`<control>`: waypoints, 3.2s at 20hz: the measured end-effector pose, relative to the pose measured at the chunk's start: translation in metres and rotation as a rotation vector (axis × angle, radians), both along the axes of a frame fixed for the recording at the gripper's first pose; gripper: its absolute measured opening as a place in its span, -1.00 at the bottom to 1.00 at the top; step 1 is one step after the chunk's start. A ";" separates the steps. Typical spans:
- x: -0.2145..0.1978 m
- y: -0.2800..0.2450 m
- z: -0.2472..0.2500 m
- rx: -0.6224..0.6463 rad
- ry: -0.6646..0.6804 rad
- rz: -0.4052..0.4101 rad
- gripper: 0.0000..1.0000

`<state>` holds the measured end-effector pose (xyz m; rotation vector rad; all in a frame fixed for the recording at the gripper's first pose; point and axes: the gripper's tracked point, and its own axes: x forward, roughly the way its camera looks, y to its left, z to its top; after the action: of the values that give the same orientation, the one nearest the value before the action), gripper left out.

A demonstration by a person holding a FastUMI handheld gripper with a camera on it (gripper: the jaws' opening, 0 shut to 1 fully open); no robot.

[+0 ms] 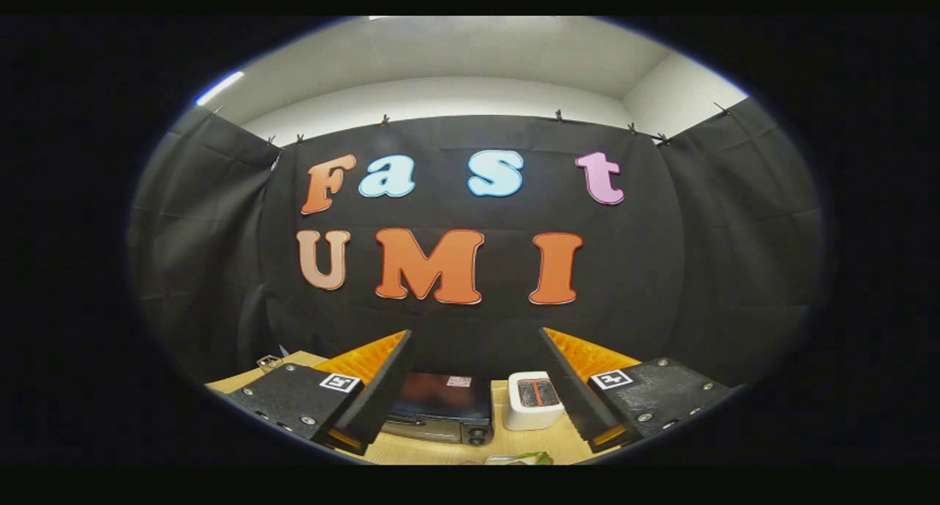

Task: Open the toaster oven, put the food inside, and close the toaster oven door.

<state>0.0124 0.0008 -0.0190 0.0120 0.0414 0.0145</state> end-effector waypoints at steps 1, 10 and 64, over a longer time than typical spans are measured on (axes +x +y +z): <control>0.001 0.000 -0.001 0.001 0.004 0.001 0.96; 0.007 0.010 -0.028 0.019 0.064 0.017 0.96; -0.025 0.169 -0.304 0.000 0.464 0.288 0.45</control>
<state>-0.0130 0.1695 -0.3234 0.0092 0.5075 0.3000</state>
